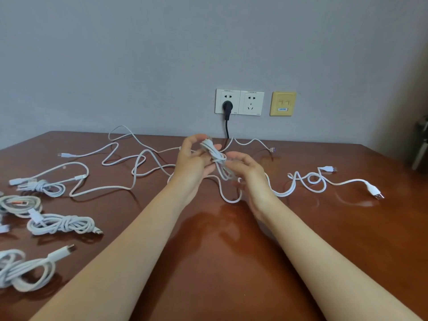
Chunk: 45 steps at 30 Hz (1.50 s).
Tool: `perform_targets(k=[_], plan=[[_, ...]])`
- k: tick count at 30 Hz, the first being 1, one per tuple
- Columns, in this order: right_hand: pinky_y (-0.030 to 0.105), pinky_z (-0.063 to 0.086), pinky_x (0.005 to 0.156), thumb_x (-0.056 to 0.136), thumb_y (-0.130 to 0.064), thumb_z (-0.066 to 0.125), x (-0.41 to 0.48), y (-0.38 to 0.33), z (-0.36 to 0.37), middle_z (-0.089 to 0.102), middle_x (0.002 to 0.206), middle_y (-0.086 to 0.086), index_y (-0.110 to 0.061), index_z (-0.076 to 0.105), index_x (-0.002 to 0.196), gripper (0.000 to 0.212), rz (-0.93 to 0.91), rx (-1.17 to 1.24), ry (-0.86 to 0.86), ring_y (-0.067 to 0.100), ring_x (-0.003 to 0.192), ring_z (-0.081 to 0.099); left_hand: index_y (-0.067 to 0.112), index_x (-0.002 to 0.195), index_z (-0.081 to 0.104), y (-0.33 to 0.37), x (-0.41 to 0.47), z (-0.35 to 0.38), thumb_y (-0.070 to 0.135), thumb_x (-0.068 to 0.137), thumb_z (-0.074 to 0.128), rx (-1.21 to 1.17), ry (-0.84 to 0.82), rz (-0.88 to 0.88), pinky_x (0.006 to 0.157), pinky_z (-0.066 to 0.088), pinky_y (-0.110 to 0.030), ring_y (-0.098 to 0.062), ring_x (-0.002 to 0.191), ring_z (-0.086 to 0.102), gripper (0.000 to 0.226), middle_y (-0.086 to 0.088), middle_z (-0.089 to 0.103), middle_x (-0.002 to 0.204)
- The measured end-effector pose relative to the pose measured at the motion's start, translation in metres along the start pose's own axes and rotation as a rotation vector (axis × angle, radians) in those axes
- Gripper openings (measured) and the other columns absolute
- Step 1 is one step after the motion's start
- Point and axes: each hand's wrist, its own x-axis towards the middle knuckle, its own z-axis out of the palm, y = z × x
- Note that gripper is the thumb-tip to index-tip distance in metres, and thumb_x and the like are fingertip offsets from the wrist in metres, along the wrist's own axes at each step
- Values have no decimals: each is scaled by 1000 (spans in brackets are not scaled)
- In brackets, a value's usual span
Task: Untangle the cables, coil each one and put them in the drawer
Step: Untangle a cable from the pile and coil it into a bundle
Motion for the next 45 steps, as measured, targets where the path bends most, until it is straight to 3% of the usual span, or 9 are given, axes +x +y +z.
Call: perform_targets(k=[9, 13, 17, 20, 25, 29, 34, 37, 45], plan=[[14, 43, 66, 80, -13, 72, -2, 14, 10, 63, 76, -11, -31, 51, 89, 29, -200, -176, 63, 0, 62, 55, 16, 97, 47, 0, 3, 0, -15, 90, 38, 127, 29, 9, 63, 55, -21, -14, 75, 62, 33, -3, 64, 89], [28, 48, 75, 75, -22, 76, -1, 21, 12, 62, 76, -12, -34, 52, 85, 28, -299, -378, 151, 4, 68, 55, 15, 122, 45, -1, 11, -9, -15, 86, 38, 450, 54, 46, 81, 50, -28, -17, 93, 59, 47, -4, 61, 105], [43, 47, 86, 73, -28, 76, -2, 22, 11, 63, 79, -14, -34, 53, 87, 28, -380, -514, 193, 17, 82, 62, 19, 127, 41, 13, 9, -16, -24, 77, 38, 561, -134, 49, 62, 47, -12, -4, 83, 54, 66, 1, 54, 107], [45, 44, 89, 71, -24, 77, -3, 18, 10, 57, 84, -21, -34, 48, 90, 36, -419, -552, 198, 20, 92, 61, 22, 122, 45, 19, 3, -21, -15, 76, 58, 814, -293, 78, 66, 42, -6, -4, 80, 53, 61, 5, 53, 97], [34, 46, 81, 69, -12, 78, -2, 17, 4, 59, 86, -12, -28, 47, 91, 41, -442, -548, 156, 22, 93, 59, 26, 121, 53, 18, 3, -32, 11, 76, 73, 1079, -304, 160, 75, 35, -11, -9, 103, 50, 52, 6, 52, 111], [26, 44, 71, 66, -13, 82, -2, 14, 4, 61, 78, -8, -32, 48, 76, 40, -372, -514, 37, 13, 76, 57, 23, 116, 61, 32, 0, -39, 15, 76, 75, 1276, -385, 251, 77, 31, -7, -6, 103, 45, 43, 3, 48, 112], [18, 36, 61, 66, -14, 82, -7, 11, 15, 58, 74, -4, -30, 52, 67, 34, -357, -521, -72, 4, 64, 45, 23, 116, 62, 53, -6, -45, 21, 75, 75, 1511, -473, 169, 89, 38, -25, -13, 110, 51, 44, 4, 60, 118], [15, 35, 60, 66, -14, 82, -10, 11, 26, 57, 75, -3, -32, 52, 65, 35, -365, -521, -84, 5, 65, 46, 26, 116, 62, 64, -12, -51, 24, 76, 74, 1575, -491, 141, 79, 34, -22, -9, 103, 50, 41, 7, 60, 115], [11, 38, 60, 69, -9, 80, -19, 8, 65, 59, 69, -13, -26, 59, 74, 27, -341, -467, -293, -4, 56, 49, 24, 114, 64, 101, -28, -87, 27, 75, 76, 1674, -490, 4, 84, 36, -22, -12, 109, 51, 41, 5, 58, 111]])
